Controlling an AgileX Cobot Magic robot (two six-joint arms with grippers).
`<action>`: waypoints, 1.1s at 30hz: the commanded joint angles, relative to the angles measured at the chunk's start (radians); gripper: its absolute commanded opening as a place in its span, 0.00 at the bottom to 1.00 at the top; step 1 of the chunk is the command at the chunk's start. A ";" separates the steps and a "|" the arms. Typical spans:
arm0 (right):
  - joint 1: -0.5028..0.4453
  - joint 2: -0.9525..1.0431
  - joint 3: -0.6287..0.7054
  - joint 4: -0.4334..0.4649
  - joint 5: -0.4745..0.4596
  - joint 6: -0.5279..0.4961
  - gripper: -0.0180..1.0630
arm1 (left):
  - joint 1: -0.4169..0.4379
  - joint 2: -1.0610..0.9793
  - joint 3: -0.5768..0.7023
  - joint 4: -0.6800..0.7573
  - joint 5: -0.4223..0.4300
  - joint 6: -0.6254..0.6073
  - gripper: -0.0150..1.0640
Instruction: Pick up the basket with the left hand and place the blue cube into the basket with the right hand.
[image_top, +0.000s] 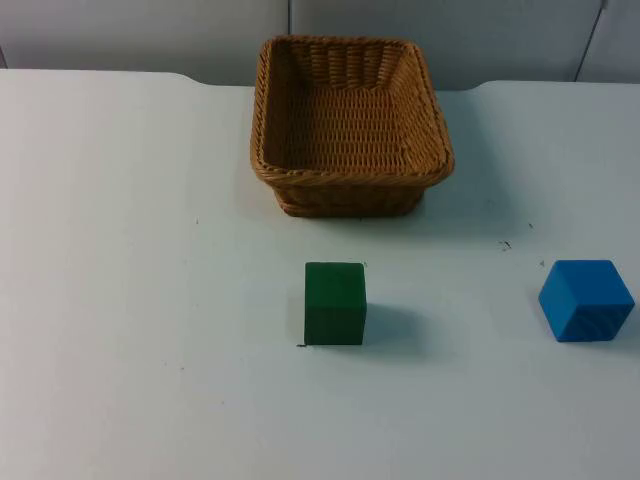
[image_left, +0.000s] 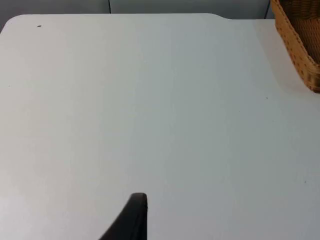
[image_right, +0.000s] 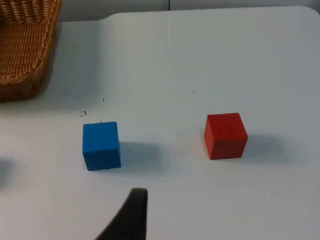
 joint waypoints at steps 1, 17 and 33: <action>-0.005 -0.004 -0.001 0.004 -0.010 0.002 0.99 | -0.006 -0.004 0.000 -0.004 -0.010 0.003 0.99; -0.005 0.136 -0.099 0.005 -0.017 -0.006 0.99 | -0.006 0.101 -0.115 -0.052 -0.085 -0.008 0.99; -0.005 0.325 -0.101 0.009 -0.163 -0.036 0.99 | -0.006 0.455 -0.222 -0.137 -0.321 0.004 0.99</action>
